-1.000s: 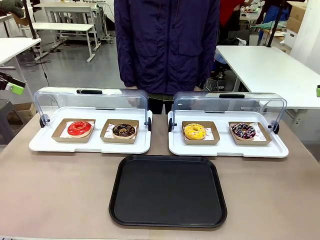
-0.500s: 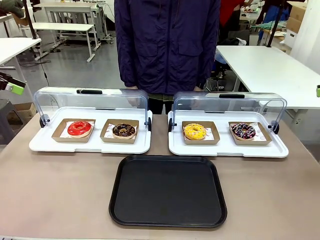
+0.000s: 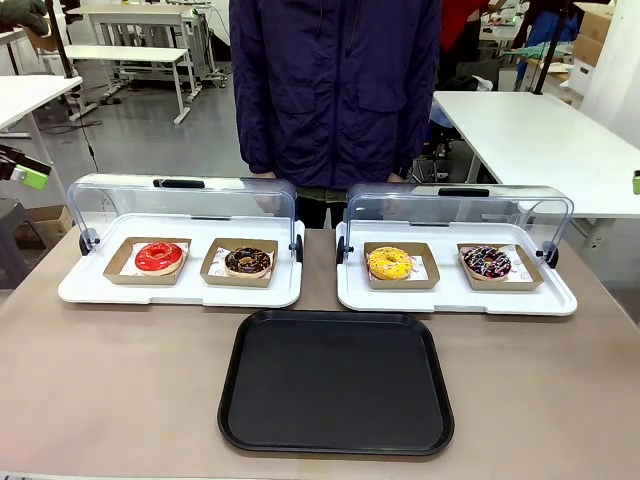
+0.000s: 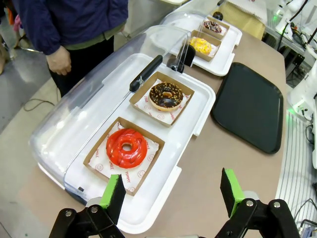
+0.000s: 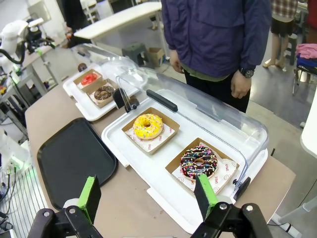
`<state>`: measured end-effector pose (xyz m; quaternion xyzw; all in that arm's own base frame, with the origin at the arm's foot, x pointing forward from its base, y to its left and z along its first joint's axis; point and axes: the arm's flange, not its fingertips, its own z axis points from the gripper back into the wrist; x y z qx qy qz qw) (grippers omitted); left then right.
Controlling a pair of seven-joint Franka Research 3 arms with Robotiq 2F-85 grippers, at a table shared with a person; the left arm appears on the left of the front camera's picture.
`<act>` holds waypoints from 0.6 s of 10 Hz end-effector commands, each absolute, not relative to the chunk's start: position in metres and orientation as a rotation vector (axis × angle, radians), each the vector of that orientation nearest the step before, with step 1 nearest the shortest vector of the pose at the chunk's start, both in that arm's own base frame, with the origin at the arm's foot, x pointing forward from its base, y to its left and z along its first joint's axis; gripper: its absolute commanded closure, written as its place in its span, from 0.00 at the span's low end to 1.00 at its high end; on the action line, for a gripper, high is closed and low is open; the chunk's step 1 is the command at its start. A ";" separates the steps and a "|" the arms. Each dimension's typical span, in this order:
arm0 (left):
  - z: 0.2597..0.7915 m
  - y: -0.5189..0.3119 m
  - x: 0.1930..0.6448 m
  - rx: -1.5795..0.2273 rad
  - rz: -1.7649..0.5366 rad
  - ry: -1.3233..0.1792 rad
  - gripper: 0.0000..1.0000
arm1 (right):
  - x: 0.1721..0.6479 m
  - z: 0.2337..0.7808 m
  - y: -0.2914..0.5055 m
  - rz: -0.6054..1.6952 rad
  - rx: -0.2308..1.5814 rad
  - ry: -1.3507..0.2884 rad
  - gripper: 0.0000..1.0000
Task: Move the second donut from the left to the tray.
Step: Pick up the Paper togo box containing the Donut indicated by the person and place it on the Handle tray.
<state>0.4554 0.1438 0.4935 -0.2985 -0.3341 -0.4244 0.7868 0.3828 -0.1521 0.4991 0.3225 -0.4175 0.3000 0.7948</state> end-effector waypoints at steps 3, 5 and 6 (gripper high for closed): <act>0.494 0.143 0.455 -0.653 -0.921 -0.724 0.00 | 0.387 0.500 -0.153 0.663 0.696 -0.928 0.00; 0.494 0.143 0.455 -0.653 -0.921 -0.724 0.00 | 0.387 0.500 -0.153 0.663 0.696 -0.928 0.00; 0.494 0.143 0.455 -0.653 -0.921 -0.724 0.00 | 0.387 0.500 -0.153 0.663 0.696 -0.928 0.00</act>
